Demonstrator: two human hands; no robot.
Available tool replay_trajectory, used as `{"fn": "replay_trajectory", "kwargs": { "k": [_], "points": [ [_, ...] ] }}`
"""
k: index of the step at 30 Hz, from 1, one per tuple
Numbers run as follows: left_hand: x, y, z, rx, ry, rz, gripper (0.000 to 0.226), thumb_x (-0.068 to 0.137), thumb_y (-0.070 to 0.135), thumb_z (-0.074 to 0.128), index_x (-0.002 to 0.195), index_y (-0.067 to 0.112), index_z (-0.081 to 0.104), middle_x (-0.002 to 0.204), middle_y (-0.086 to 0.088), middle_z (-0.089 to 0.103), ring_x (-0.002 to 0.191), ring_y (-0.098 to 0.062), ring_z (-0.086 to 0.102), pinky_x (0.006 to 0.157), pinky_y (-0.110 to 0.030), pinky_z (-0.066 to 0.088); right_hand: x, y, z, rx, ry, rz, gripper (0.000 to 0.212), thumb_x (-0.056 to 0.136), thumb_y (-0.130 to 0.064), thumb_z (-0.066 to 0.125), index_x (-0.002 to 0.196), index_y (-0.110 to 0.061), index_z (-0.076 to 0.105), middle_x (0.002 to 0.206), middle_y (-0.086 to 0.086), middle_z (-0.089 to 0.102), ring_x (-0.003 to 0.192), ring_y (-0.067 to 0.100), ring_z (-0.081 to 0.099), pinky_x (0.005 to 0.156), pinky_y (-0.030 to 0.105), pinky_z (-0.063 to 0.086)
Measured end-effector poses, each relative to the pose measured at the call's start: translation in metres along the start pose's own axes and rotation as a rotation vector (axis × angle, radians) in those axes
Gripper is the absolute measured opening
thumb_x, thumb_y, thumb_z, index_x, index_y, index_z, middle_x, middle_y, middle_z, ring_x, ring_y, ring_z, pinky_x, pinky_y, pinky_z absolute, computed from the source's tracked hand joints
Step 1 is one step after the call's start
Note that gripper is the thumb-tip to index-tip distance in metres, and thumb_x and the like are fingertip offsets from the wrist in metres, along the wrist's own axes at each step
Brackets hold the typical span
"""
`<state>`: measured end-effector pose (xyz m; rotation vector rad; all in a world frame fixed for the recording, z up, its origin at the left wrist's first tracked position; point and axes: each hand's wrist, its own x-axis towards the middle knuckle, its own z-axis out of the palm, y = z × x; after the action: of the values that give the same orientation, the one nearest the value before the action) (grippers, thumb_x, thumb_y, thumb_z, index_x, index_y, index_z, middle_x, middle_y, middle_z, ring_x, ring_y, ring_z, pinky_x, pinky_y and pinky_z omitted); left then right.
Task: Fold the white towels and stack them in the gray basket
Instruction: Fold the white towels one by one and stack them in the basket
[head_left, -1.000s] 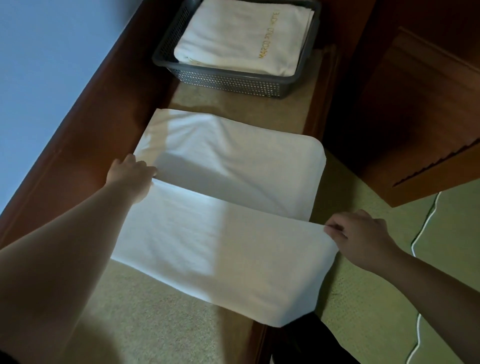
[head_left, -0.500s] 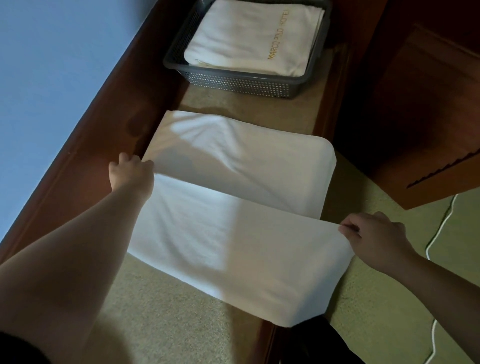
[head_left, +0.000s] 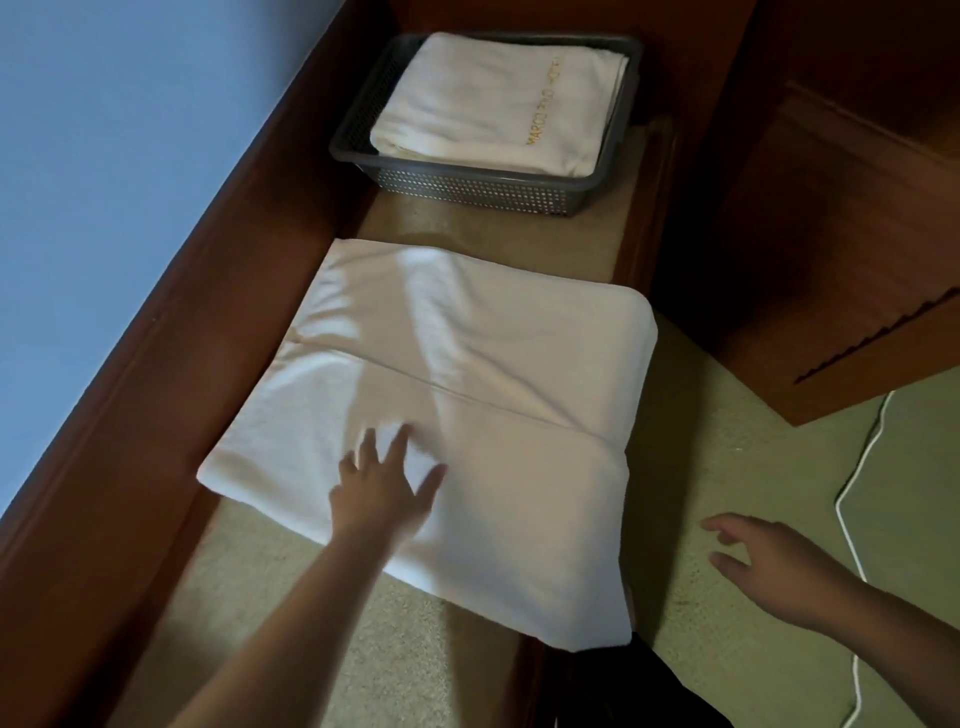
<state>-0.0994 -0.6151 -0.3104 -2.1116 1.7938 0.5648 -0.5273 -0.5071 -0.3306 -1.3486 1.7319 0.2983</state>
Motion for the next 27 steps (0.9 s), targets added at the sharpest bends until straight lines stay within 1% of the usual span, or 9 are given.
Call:
{"fn": "replay_trajectory", "kwargs": {
  "k": [4,7,10,13,17,19,21,24,27],
  "points": [
    [-0.046,-0.002,0.046,-0.082,-0.001,-0.072,0.098,0.083,0.094,0.027,0.163,0.046,-0.003,0.175,-0.003,-0.005,0.158,-0.04,0.007,0.126,-0.057,0.021,-0.012,-0.013,0.013,0.024,-0.055,-0.035,0.04,0.101,-0.039,0.062,0.14,-0.042,0.053,0.132,-0.007,0.063,0.109,0.008,0.061,0.095,0.031,0.054],
    [-0.066,-0.005,0.063,-0.185,0.025,-0.156,0.102,0.082,0.093,0.032,0.164,0.043,-0.002,0.174,-0.008,-0.008,0.159,-0.038,0.0,0.124,-0.058,0.023,-0.015,-0.038,0.015,0.045,-0.058,-0.08,0.043,0.103,-0.036,0.059,0.146,-0.035,0.052,0.139,-0.003,0.061,0.109,0.009,0.062,0.086,0.025,0.055],
    [-0.077,-0.012,0.071,-0.244,0.039,-0.233,0.104,0.084,0.091,0.035,0.165,0.038,-0.003,0.173,-0.014,-0.011,0.16,-0.038,-0.002,0.125,-0.056,0.021,-0.019,-0.067,0.012,0.036,-0.023,-0.125,0.045,0.103,-0.038,0.059,0.147,-0.036,0.05,0.144,-0.004,0.058,0.122,0.015,0.06,0.096,0.033,0.053],
    [-0.07,-0.016,0.065,-0.319,-0.001,-0.363,0.105,0.088,0.088,0.034,0.166,0.029,-0.005,0.173,-0.017,-0.012,0.158,-0.045,0.002,0.126,-0.058,0.015,-0.015,-0.087,0.002,0.029,-0.016,-0.16,0.048,0.102,-0.038,0.059,0.149,-0.036,0.048,0.148,-0.006,0.055,0.127,0.018,0.057,0.099,0.036,0.051],
    [-0.037,0.007,0.032,-0.241,-0.021,-0.493,0.102,0.093,0.082,0.03,0.167,0.018,0.0,0.172,-0.024,-0.006,0.158,-0.045,0.002,0.126,-0.059,0.013,0.014,-0.105,-0.032,-0.017,0.016,-0.242,0.051,0.102,-0.038,0.059,0.151,-0.033,0.045,0.15,-0.002,0.052,0.133,0.022,0.053,0.104,0.041,0.049],
    [-0.015,0.031,0.01,-0.213,-0.006,-0.417,0.096,0.097,0.075,0.036,0.167,0.019,0.001,0.172,-0.021,-0.003,0.158,-0.044,0.003,0.127,-0.057,0.014,0.035,-0.111,-0.055,-0.016,0.05,-0.236,0.051,0.101,-0.037,0.059,0.15,-0.032,0.045,0.15,-0.001,0.051,0.131,0.024,0.054,0.104,0.044,0.05],
    [0.013,0.062,-0.011,-0.192,0.04,-0.257,0.089,0.099,0.068,0.044,0.167,0.025,0.004,0.173,-0.014,0.004,0.159,-0.04,0.007,0.127,-0.054,0.02,0.058,-0.114,-0.079,-0.008,0.1,-0.227,0.053,0.101,-0.037,0.058,0.151,-0.031,0.041,0.15,0.0,0.048,0.129,0.026,0.054,0.101,0.045,0.052],
    [0.062,0.113,-0.04,-0.157,0.087,0.011,0.081,0.1,0.057,0.054,0.165,0.037,0.011,0.172,-0.006,0.018,0.158,-0.035,0.014,0.123,-0.052,0.028,0.092,-0.119,-0.115,0.034,0.17,-0.222,0.058,0.103,-0.035,0.058,0.155,-0.029,0.033,0.151,0.003,0.042,0.128,0.028,0.054,0.095,0.04,0.053],
    [0.111,0.164,-0.067,-0.044,0.087,0.23,0.08,0.1,0.049,0.059,0.164,0.04,0.012,0.172,-0.003,0.021,0.159,-0.033,0.014,0.123,-0.05,0.028,0.125,-0.128,-0.144,0.084,0.228,-0.226,0.067,0.102,-0.034,0.06,0.159,-0.028,0.026,0.156,0.004,0.037,0.131,0.029,0.053,0.096,0.04,0.054]
  ]
}}
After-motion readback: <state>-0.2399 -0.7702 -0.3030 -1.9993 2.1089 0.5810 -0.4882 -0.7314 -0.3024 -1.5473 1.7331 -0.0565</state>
